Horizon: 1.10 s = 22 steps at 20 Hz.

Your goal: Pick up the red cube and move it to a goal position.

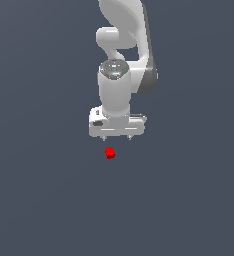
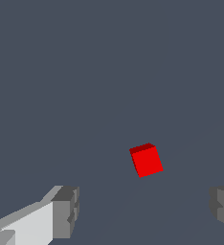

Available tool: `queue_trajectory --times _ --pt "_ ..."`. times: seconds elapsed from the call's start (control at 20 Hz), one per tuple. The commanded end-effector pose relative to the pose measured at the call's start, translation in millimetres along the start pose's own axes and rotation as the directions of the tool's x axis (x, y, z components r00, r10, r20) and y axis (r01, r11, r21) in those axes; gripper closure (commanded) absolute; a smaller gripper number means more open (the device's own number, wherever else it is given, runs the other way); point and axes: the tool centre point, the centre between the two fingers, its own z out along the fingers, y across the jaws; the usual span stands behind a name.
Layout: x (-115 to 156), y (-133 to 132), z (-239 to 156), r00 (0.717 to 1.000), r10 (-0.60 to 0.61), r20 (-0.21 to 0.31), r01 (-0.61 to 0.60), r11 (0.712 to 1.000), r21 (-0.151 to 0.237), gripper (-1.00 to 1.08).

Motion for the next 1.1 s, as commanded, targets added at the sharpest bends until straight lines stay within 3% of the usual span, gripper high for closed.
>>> queue_trajectory --times 0.0,0.45,1.05 --pt "0 0 0 1.000 0.000 0.000 0.000 1.000 0.000 -0.92" --pt "-4 5 24 0.999 -0.050 0.005 0.050 0.999 -0.002 -0.92" --pt "-17 28 116 0.971 -0.237 0.026 0.238 0.971 -0.009 -0.92"
